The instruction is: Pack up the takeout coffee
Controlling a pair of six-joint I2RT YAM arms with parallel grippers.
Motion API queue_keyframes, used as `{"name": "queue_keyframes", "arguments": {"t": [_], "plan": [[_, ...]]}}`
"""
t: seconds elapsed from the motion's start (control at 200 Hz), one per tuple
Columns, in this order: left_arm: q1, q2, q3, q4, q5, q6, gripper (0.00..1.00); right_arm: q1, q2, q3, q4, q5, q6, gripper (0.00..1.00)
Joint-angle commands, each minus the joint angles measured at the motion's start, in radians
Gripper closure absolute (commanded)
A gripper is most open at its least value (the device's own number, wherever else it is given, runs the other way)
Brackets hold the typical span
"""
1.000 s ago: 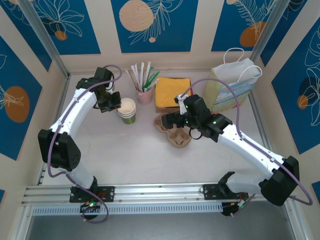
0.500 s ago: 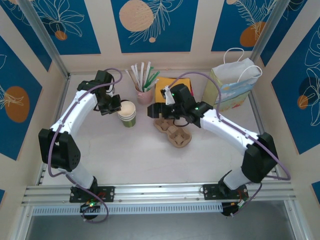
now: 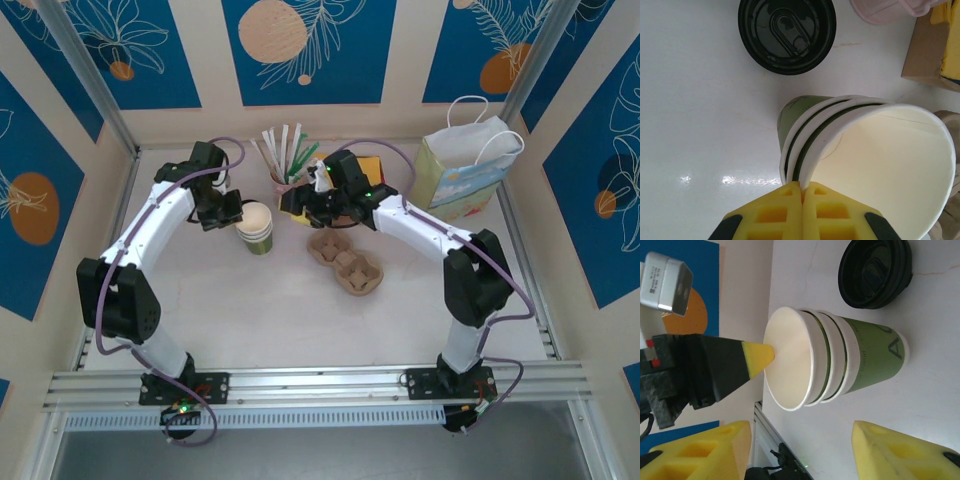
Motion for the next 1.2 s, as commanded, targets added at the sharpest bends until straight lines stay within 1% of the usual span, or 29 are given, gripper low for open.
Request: {"name": "queue_keyframes", "arguments": {"t": [0.0, 0.095, 0.245, 0.4, 0.53, 0.7, 0.875, 1.105, 1.195], "plan": [[0.009, -0.028, 0.004, 0.005, 0.036, 0.027, 1.00, 0.002, 0.030, 0.039, 0.048, -0.057, 0.075, 0.45], [0.009, -0.031, -0.003, 0.004, 0.037, 0.028, 1.00, 0.003, 0.066, 0.056, 0.069, -0.077, 0.118, 0.45], [0.007, -0.043, -0.009, 0.005, 0.040, 0.022, 1.00, 0.007, 0.101, 0.092, 0.054, -0.083, 0.122, 0.45], [0.009, -0.050, -0.002, -0.016, 0.031, 0.029, 1.00, 0.010, 0.104, 0.104, 0.041, -0.080, 0.109, 0.45], [0.008, -0.062, 0.029, -0.050, 0.001, 0.034, 1.00, 0.009, 0.080, 0.103, 0.009, -0.063, 0.081, 0.45], [0.005, -0.096, 0.073, -0.095, -0.021, 0.040, 1.00, 0.005, 0.018, 0.085, -0.042, -0.021, 0.032, 0.43], [-0.025, -0.148, 0.094, -0.135, -0.059, 0.035, 1.00, 0.001, -0.078, 0.049, -0.115, 0.078, -0.051, 0.39], [-0.084, -0.202, 0.124, -0.169, -0.089, 0.007, 1.00, -0.019, -0.220, -0.020, -0.184, 0.198, -0.145, 0.29], [-0.121, -0.213, 0.147, -0.186, -0.108, -0.009, 1.00, -0.030, -0.278, -0.053, -0.202, 0.236, -0.173, 0.25]]}}
